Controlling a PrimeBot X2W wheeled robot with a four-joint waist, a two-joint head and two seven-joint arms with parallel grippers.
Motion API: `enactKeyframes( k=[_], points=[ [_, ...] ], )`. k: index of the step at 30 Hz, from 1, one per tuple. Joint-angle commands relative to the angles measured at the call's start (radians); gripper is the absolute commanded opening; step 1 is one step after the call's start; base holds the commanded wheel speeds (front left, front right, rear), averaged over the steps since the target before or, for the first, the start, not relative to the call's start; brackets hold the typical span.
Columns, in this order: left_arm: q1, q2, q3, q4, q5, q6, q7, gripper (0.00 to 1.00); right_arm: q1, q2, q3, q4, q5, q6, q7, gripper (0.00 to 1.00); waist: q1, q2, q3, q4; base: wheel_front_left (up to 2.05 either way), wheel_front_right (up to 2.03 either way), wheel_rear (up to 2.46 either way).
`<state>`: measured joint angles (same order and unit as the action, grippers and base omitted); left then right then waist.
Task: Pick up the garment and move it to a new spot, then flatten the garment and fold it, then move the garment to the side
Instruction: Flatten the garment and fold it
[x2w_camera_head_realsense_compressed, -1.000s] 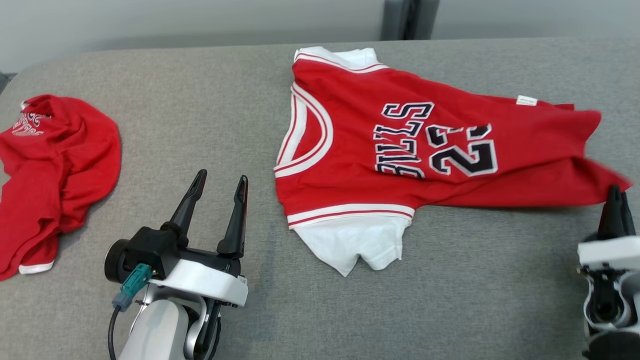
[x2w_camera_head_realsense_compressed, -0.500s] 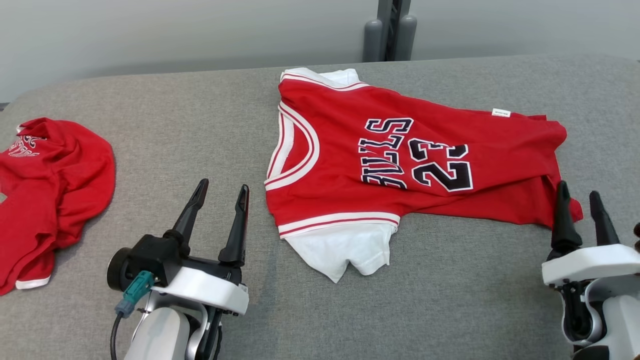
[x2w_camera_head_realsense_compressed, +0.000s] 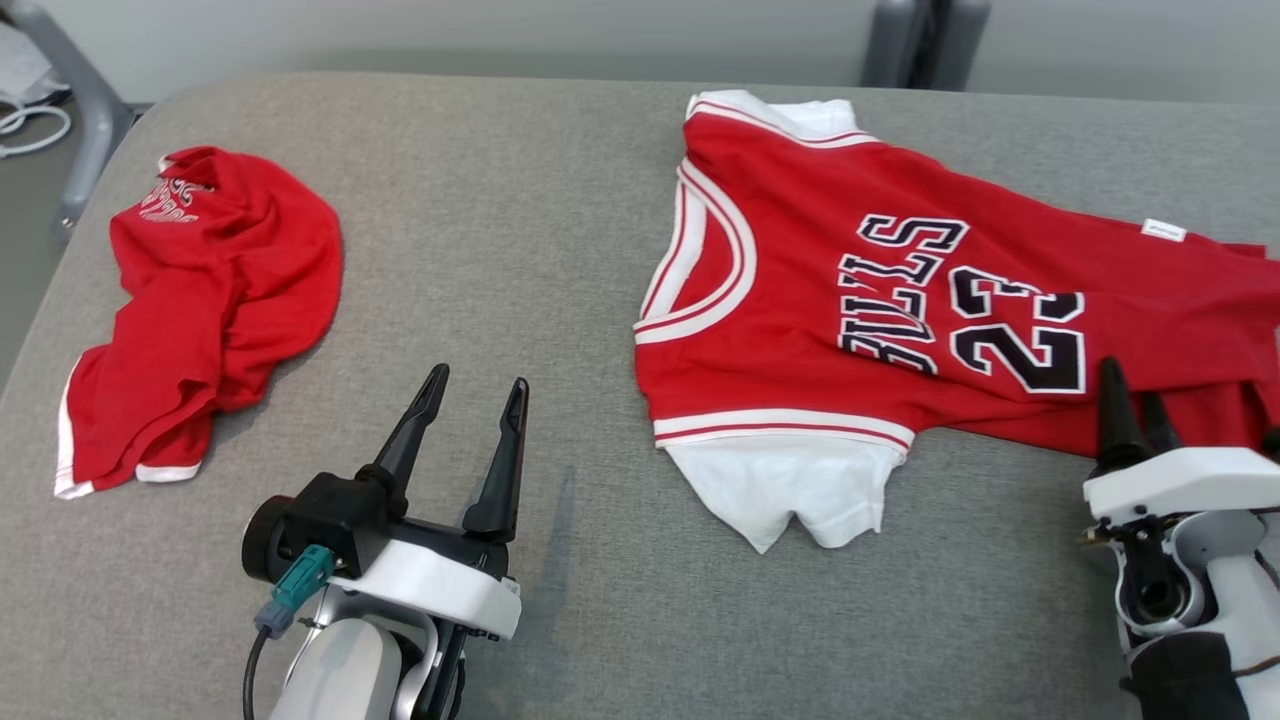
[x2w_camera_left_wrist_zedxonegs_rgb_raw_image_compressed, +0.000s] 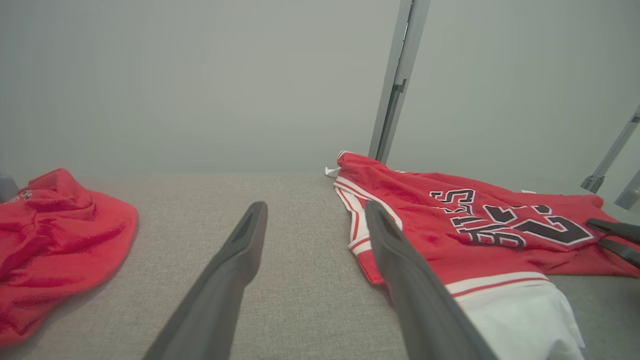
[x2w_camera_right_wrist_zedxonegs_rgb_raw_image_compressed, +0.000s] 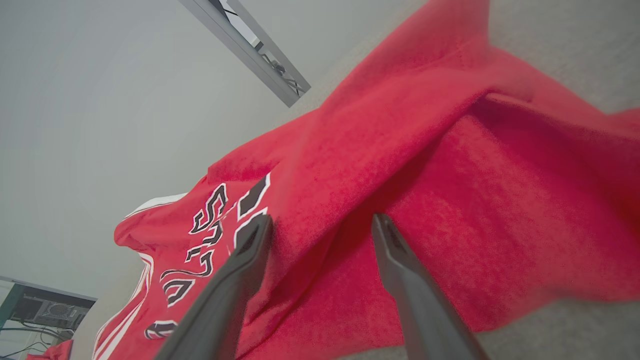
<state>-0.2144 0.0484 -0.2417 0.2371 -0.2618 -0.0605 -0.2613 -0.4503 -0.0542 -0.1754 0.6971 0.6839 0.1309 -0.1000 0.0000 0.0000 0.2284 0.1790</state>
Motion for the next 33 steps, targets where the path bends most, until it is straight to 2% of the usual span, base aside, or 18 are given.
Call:
enactKeyframes(
  k=[1, 3, 4, 5, 6, 7, 10, 15, 19, 23, 24, 25, 26, 30, 33],
  points=[
    [-0.017, 0.003, 0.0, 0.0, -0.006, 0.005, -0.003, 1.0, -0.025, -0.009, -0.019, 0.021, 0.017, 0.0, -0.008, 1.0, 0.0, 0.0, 0.014, 0.02, 0.0, 0.0, 0.0],
    [-0.021, 0.003, -0.003, 0.0, -0.007, 0.005, -0.003, 1.0, -0.041, -0.013, -0.022, 0.032, 0.021, 0.0, -0.02, 1.0, 0.0, 0.0, 0.021, 0.029, 0.0, 0.0, 0.0],
    [-0.021, 0.003, -0.005, 0.0, -0.008, 0.005, -0.003, 1.0, -0.05, -0.018, -0.017, 0.029, 0.019, 0.0, -0.031, 0.47, 0.0, 0.0, 0.022, 0.033, 0.0, 0.0, 0.0],
    [-0.021, 0.003, -0.005, 0.0, -0.008, 0.005, -0.003, 1.0, -0.05, -0.018, -0.017, 0.029, 0.019, 0.0, -0.031, 0.47, 0.0, 0.0, 0.022, 0.033, 0.0, 0.0, 0.0],
    [-0.02, 0.004, -0.006, 0.001, -0.008, 0.005, -0.003, 1.0, -0.058, -0.022, -0.01, 0.018, 0.018, 0.0, -0.044, 0.19, 0.0, 0.0, 0.023, 0.036, 0.0, 0.0, 0.0],
    [-0.019, 0.004, -0.006, 0.002, -0.008, 0.005, -0.003, 1.0, -0.065, -0.028, -0.004, 0.005, 0.02, 0.0, -0.06, 0.0, 0.0, 0.0, 0.023, 0.039, 0.0, 0.0, 0.0],
    [-0.014, 0.003, -0.01, 0.004, -0.01, 0.007, -0.003, 1.0, -0.075, -0.069, 0.012, -0.026, -0.037, 0.0, -0.112, 0.0, 0.0, 0.0, 0.021, 0.046, 0.0, 0.0, 0.0],
    [-0.008, 0.005, -0.024, 0.01, -0.018, 0.008, -0.003, 1.0, -0.116, -0.095, 0.022, -0.027, -0.211, 0.0, -0.139, 0.0, 0.0, 0.0, 0.017, 0.061, 0.0, 0.0, 0.0],
    [-0.016, 0.003, -0.041, 0.014, -0.029, 0.009, -0.003, 1.0, -0.175, -0.129, 0.004, 0.033, -0.42, 0.0, -0.087, 0.0, 0.0, 0.0, 0.021, 0.082, 0.0, 0.0, 0.0],
    [-0.026, 0.004, -0.051, 0.019, -0.037, 0.014, -0.003, 1.0, -0.256, -0.143, -0.009, 0.088, -0.626, 0.0, 0.034, 0.01, 0.0, 0.0, 0.033, 0.108, 0.0, 0.0, 0.0],
    [-0.027, 0.004, -0.053, 0.021, -0.04, 0.015, -0.003, 1.0, -0.274, -0.149, -0.012, 0.1, -0.672, 0.0, 0.071, 0.24, 0.0, 0.0, 0.036, 0.114, 0.0, 0.0, 0.0],
    [-0.03, 0.003, -0.055, 0.022, -0.042, 0.016, -0.003, 1.0, -0.291, -0.15, -0.011, 0.11, -0.709, 0.0, 0.103, 0.4, 0.0, 0.0, 0.039, 0.12, 0.0, 0.0, 0.0],
    [-0.032, 0.003, -0.058, 0.022, -0.046, 0.016, -0.003, 1.0, -0.309, -0.15, -0.014, 0.122, -0.745, 0.0, 0.138, 1.0, 0.0, 0.0, 0.042, 0.127, 0.0, 0.0, 0.0],
    [-0.037, 0.004, -0.071, 0.028, -0.059, 0.021, -0.003, 1.0, -0.357, -0.157, 0.045, 0.158, -0.871, 0.0, 0.219, 1.0, 0.0, 0.0, 0.051, 0.151, 0.0, 0.0, 0.0],
    [-0.041, 0.003, -0.077, 0.028, -0.066, 0.025, -0.003, 1.0, -0.394, -0.162, 0.1, 0.174, -0.933, 0.0, 0.216, 1.0, 0.0, 0.0, 0.059, 0.16, 0.0, 0.0, 0.0]
  ],
)
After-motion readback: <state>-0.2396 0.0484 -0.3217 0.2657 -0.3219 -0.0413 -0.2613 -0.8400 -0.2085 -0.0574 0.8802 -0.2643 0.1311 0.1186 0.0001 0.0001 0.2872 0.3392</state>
